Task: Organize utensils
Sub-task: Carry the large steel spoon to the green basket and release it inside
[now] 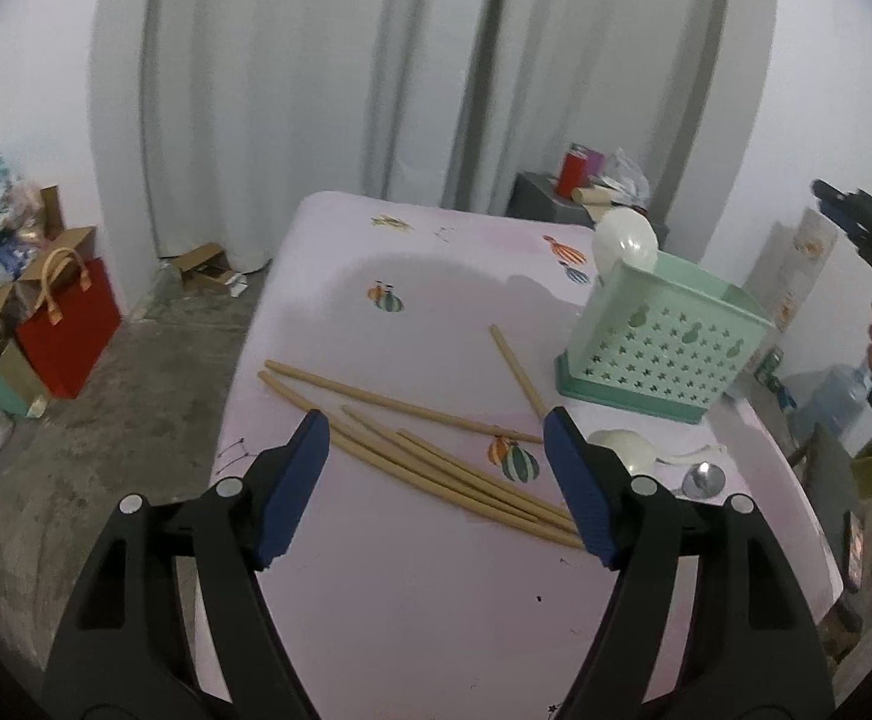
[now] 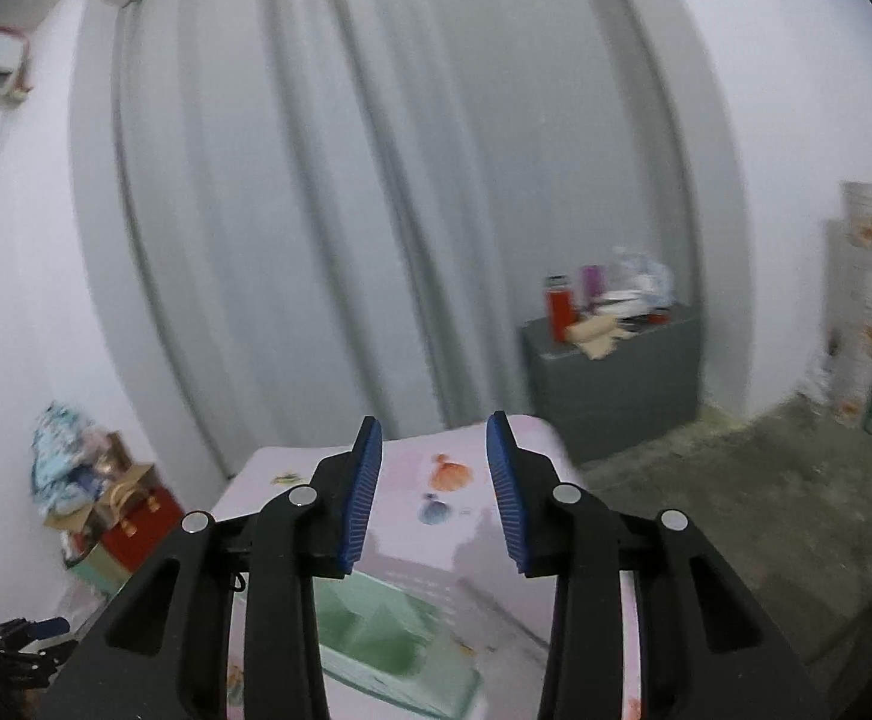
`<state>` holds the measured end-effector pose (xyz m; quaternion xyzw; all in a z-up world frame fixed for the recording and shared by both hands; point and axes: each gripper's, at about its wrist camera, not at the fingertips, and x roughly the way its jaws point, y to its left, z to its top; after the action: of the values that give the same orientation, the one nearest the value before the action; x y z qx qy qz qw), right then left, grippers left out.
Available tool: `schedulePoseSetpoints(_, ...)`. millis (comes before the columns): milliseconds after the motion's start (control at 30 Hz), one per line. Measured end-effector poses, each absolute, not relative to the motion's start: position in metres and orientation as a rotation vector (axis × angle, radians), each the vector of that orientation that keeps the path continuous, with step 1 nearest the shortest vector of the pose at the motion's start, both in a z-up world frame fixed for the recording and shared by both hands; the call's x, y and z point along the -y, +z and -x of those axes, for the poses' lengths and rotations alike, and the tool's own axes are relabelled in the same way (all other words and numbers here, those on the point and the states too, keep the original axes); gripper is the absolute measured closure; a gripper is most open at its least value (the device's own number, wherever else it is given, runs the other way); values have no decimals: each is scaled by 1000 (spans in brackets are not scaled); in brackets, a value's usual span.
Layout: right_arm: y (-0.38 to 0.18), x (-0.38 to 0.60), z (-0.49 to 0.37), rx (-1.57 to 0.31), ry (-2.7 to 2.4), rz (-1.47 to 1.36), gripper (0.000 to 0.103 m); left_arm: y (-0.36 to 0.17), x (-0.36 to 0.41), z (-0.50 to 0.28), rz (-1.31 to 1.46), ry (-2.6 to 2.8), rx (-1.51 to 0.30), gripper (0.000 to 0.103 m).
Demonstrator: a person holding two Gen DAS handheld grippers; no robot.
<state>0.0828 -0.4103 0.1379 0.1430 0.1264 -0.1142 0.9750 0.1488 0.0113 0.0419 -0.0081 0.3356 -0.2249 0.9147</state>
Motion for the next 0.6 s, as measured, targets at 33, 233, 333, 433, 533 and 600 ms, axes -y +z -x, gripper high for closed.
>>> schedulePoseSetpoints(33, 133, 416, -72, -263, -254, -306, 67, 40, -9, -151, 11, -474, -696, 33)
schedulePoseSetpoints(233, 66, 443, -31, -430, -344, -512, 67, 33, 12, -168, -41, -558, -712, 33)
schedulePoseSetpoints(333, 22, 454, -30, -527, -337, -707, 67, 31, 19, -172, -49, -584, -721, 33)
schedulePoseSetpoints(433, -16, 465, -41, -607, -323, -892, 67, 28, 24, -175, -58, -600, -734, 33)
schedulePoseSetpoints(533, -44, 473, -61, -660, -307, -1012, 67, 27, 23, -173, -58, -600, -736, 33)
schedulePoseSetpoints(600, -58, 482, -75, -671, -271, -1094, 66, 28, 21, -172, -55, -594, -733, 33)
